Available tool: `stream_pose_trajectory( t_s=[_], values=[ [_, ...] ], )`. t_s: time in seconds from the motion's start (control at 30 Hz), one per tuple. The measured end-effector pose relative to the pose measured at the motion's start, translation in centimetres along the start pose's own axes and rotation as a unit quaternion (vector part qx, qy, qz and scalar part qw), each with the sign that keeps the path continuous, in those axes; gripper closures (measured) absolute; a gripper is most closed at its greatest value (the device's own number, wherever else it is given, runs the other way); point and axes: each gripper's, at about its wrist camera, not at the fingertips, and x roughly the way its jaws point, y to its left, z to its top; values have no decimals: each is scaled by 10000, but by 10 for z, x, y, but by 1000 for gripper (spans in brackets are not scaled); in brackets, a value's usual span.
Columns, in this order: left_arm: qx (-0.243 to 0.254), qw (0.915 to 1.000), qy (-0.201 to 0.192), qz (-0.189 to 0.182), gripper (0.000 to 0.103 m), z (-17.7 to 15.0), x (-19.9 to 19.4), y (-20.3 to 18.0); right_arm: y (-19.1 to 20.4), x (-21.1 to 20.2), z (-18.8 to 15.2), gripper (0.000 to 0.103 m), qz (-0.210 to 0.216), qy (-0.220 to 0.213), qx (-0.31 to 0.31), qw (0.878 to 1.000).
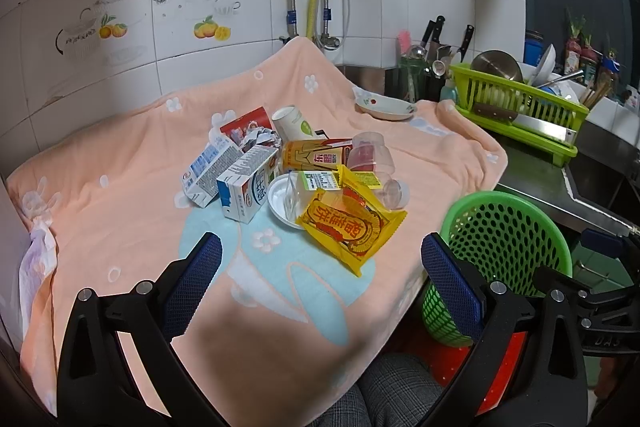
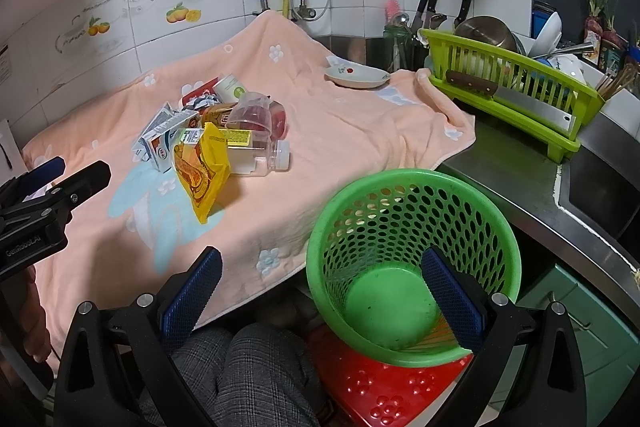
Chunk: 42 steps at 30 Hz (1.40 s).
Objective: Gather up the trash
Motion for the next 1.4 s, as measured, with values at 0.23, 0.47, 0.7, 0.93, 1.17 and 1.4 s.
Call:
stream_pose_trajectory(
  t_s=[0.23, 0.47, 0.7, 0.93, 1.17, 1.4],
  values=[
    [-32, 10000, 19, 13, 5, 0, 2, 3, 1, 1, 0, 6, 16, 1, -3, 10000],
    [-27, 10000, 37, 18, 5, -1, 3, 3, 2, 3, 2, 6, 29, 14, 0, 10000],
    [-46, 10000, 47, 40, 5, 1, 5, 5, 3, 8, 4, 6, 90, 24, -23, 10000],
    [-143, 9998, 69, 128, 5, 3, 7, 17, 5, 15, 7, 6, 214, 65, -84, 9997],
    [-303, 9991, 52, 306, 5, 7, 7, 38, 18, 23, 16, 7, 499, 58, -283, 9983],
    [-574, 9973, 88, 457, 5, 7, 8, 65, 41, 41, 31, 7, 885, 72, -608, 9942]
  ],
)
